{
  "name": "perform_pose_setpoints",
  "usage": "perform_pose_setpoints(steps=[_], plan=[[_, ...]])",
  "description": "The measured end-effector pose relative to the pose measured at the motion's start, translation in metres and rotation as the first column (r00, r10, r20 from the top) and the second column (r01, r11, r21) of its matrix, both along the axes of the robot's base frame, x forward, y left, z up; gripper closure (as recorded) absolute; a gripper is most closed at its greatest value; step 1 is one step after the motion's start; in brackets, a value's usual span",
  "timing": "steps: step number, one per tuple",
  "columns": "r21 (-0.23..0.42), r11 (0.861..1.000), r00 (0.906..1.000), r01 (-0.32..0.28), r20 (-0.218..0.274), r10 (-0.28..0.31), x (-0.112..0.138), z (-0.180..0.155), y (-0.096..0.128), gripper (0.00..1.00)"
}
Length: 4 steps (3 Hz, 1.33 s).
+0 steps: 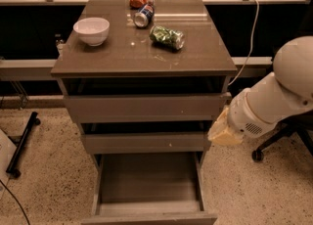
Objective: Close bottom drawer
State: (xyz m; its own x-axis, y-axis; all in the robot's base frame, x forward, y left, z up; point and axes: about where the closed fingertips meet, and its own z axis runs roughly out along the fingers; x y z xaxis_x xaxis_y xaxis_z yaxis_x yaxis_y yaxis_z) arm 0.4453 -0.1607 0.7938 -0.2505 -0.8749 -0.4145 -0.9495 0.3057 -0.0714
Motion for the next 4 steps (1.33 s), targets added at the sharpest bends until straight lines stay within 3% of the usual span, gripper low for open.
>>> perform_pose_setpoints(steps=[1,2,4], plan=[[0.061,0.998,0.9998,0.01,0.017,-0.011,0.009,-0.036,0.009,1.0],[0.061,0.998,0.9997,0.01,0.02,-0.011,0.01,-0.035,0.009,1.0],[0.129,0.992,0.9997,0.01,0.019,-0.012,0.017,-0.061,0.025,1.0]])
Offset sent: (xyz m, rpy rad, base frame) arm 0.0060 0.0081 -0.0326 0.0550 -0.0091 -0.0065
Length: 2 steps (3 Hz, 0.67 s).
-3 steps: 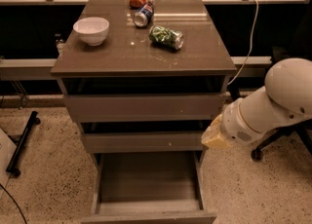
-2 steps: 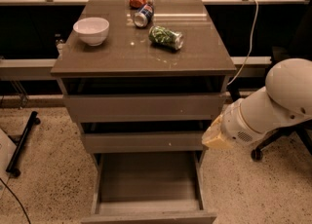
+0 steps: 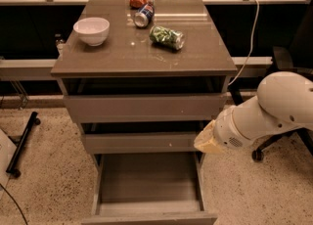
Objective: Close bottom drawer
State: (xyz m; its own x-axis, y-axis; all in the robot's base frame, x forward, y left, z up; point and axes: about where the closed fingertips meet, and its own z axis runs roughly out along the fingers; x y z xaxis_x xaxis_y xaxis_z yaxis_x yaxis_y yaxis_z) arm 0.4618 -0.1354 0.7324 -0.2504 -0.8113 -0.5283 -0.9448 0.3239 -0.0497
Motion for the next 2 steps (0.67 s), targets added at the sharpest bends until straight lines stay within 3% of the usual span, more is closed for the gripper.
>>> perform_pose_setpoints(steps=[2], plan=[[0.035,0.999,1.0,0.001,0.0,-0.001,0.0043,-0.0136,0.0081,1.0]])
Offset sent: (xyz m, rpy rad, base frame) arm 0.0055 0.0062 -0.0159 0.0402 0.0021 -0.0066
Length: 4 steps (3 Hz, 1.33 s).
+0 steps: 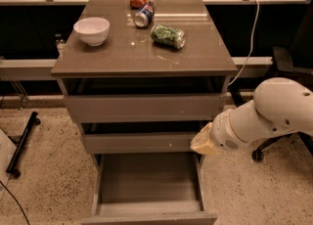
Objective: Close bottom drawer
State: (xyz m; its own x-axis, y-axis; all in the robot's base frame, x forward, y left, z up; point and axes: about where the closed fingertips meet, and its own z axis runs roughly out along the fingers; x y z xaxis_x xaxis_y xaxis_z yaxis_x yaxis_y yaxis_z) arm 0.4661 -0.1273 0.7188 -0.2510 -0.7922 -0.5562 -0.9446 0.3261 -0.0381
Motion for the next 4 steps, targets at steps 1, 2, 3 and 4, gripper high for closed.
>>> perform_pose_setpoints(steps=[1,2,3,4], plan=[[-0.001,1.0,1.0,-0.003,0.001,0.003,-0.0004,0.0006,0.0012,0.82],[-0.002,1.0,1.0,-0.005,0.002,0.005,-0.0008,0.0012,0.0023,0.59],[-0.004,1.0,1.0,-0.008,0.003,0.008,-0.0012,0.0017,0.0034,0.35],[-0.007,1.0,0.9999,-0.007,0.011,0.007,-0.002,-0.0003,-0.0009,0.45]])
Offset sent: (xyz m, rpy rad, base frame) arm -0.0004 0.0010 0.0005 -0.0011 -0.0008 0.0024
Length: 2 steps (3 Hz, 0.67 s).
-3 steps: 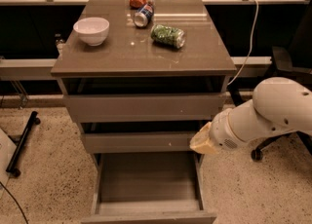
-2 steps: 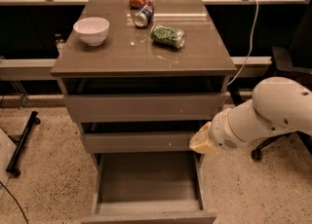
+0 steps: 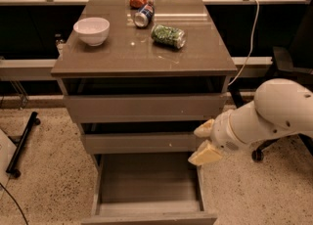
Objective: Close bottom drawer
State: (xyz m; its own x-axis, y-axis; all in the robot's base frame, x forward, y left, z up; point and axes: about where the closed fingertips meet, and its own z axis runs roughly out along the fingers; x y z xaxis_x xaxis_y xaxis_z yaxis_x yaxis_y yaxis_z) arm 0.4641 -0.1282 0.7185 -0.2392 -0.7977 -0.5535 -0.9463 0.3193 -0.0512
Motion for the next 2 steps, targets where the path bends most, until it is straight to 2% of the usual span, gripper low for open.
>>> perform_pose_setpoints(steps=[2], plan=[[-0.003,1.0,0.997,0.024,-0.073,-0.024,-0.004,-0.051,-0.008,0.92]])
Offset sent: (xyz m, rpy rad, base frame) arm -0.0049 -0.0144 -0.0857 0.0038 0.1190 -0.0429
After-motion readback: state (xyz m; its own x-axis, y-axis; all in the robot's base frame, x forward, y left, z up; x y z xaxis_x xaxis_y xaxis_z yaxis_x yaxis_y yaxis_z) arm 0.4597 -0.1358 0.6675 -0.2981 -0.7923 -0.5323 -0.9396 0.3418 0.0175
